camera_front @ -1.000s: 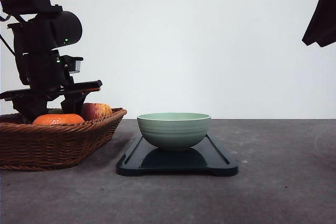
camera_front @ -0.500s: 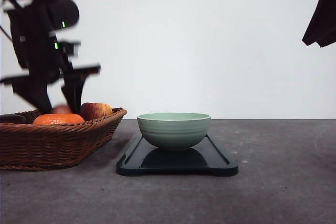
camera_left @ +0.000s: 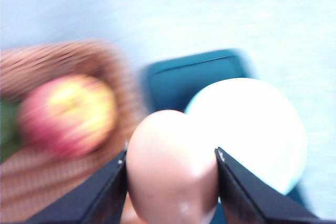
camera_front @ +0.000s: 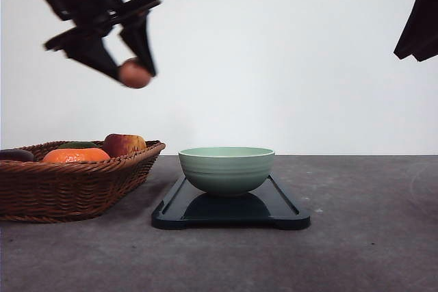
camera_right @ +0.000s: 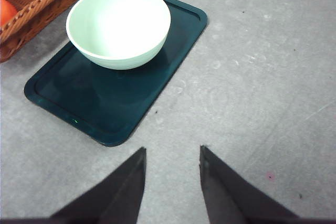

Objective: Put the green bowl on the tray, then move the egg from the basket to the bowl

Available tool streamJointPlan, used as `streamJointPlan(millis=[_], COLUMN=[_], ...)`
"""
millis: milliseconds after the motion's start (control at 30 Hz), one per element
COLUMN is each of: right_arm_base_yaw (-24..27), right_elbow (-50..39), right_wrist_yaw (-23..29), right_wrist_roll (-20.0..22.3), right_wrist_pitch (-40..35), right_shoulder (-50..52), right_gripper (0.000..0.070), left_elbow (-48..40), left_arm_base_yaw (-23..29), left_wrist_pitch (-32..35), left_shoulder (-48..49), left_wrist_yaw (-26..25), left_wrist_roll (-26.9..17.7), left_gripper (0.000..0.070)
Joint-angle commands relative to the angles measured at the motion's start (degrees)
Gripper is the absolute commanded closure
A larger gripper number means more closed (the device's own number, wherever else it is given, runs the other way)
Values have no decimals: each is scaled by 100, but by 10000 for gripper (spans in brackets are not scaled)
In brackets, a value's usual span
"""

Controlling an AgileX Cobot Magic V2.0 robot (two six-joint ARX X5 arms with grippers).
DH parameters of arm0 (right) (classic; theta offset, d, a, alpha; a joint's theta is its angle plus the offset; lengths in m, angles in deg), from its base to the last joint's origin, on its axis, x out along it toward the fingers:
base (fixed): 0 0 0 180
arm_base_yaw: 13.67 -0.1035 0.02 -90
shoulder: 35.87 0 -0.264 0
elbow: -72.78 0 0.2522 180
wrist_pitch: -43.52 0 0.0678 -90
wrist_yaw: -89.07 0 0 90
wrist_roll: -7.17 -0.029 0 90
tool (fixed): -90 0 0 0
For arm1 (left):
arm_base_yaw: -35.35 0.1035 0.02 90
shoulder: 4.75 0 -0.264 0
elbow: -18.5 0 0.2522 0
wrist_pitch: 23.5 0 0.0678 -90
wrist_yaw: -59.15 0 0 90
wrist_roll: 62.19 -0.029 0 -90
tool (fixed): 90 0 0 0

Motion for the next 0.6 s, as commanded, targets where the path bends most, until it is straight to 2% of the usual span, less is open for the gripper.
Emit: streamJointPlan(millis=[0, 267, 367, 567], right_arm_base_yaw=[-24, -24, -24, -24], right_elbow=[31, 31, 31, 31], right_wrist_yaw=[3, 3, 1, -1], right_wrist_roll=[-58, -60, -60, -60], right_wrist_pitch=[-22, -20, -15, -13], right_shoulder=[-37, -37, -37, -37], right_gripper=[502, 503, 503, 503], left_elbow=[131, 131, 131, 131], left_arm_base_yaw=[-216, -967, -1125, -1272], left_wrist_pitch=[234, 904, 1140, 1593], left_shoulder=[-137, -573, -874, -1405], left_wrist_yaw=[-31, 167, 331, 337], left_wrist_roll=[-150, -879, -959, -1019], left_gripper=[431, 432, 432, 432])
